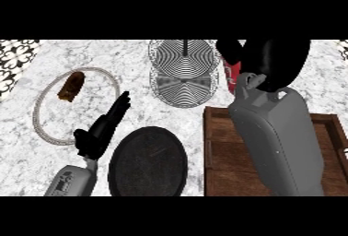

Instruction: Pick the can from the tray and place it in the tiered basket

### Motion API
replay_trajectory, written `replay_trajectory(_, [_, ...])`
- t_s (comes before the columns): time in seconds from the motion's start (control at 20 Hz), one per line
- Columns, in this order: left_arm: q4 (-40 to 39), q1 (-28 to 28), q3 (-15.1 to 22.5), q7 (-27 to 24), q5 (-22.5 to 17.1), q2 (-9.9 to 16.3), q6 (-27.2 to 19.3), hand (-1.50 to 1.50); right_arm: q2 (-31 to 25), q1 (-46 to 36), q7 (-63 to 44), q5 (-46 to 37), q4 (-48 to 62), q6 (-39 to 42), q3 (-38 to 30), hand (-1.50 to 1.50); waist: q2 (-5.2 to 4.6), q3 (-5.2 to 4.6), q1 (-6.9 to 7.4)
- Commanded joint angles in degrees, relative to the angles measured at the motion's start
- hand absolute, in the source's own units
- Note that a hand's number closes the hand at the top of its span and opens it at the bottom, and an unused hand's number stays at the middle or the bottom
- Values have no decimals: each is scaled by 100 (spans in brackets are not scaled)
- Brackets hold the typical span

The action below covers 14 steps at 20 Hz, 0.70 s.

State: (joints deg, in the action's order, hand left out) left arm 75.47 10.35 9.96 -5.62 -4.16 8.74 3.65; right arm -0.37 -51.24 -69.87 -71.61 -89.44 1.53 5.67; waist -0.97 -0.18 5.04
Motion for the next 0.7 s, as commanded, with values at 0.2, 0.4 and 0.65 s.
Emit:
replay_trajectory(0.2, [106,106,-53,153,-46,55,71,0,35,-1423,-654,411,2460,-989,-867,150,-39,8,65])
replay_trajectory(0.4, [63,230,35,188,75,-136,-101,0,35,-1868,-346,607,3387,-1628,-1044,150,-60,9,99])
replay_trajectory(0.65, [57,181,-91,110,-53,-3,84,0,35,-2182,-25,1081,4041,-2320,-1409,150,-45,10,103])
